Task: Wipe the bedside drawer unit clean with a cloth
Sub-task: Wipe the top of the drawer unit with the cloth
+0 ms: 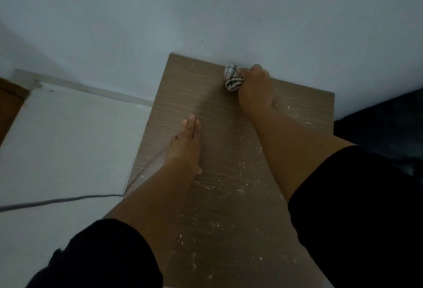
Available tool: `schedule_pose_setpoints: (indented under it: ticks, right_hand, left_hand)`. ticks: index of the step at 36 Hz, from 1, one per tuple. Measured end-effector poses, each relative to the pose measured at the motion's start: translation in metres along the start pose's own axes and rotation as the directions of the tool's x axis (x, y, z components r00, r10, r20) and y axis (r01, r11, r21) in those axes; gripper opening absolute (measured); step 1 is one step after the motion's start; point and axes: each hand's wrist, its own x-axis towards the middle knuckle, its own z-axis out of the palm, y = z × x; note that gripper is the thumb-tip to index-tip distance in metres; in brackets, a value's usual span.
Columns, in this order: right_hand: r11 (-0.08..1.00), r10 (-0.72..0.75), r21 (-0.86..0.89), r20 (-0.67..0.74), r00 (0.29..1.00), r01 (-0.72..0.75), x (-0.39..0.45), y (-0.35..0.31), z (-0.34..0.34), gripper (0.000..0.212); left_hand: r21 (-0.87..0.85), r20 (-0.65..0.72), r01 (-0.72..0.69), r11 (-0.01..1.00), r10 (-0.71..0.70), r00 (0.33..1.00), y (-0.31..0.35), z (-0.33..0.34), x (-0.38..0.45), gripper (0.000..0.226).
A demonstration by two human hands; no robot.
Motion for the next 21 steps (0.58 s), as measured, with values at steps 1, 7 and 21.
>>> schedule_pose_setpoints:
  ticks: [1, 7, 21]
  right_hand:
    - [1.0, 0.018, 0.0, 0.001, 1.0, -0.018, 0.006, 0.001, 0.001, 0.03]
    - [0.998, -0.025, -0.048, 0.1, 0.995, 0.029, 0.022, 0.007, 0.017, 0.036]
    - [0.971, -0.165, -0.123, 0.27, 0.948, 0.204, -0.056, 0.012, 0.018, 0.036]
  left_hand:
    - [-0.002, 0.001, 0.004, 1.0, -0.004, 1.0, 0.0, 0.0, 0.001, 0.124]
    - [-0.009, 0.016, 0.033, 0.999, -0.033, 0.999, 0.002, -0.004, 0.006, 0.123]
    - [0.038, 0.004, 0.067, 0.997, -0.067, 0.998, 0.004, -0.005, 0.005, 0.121]
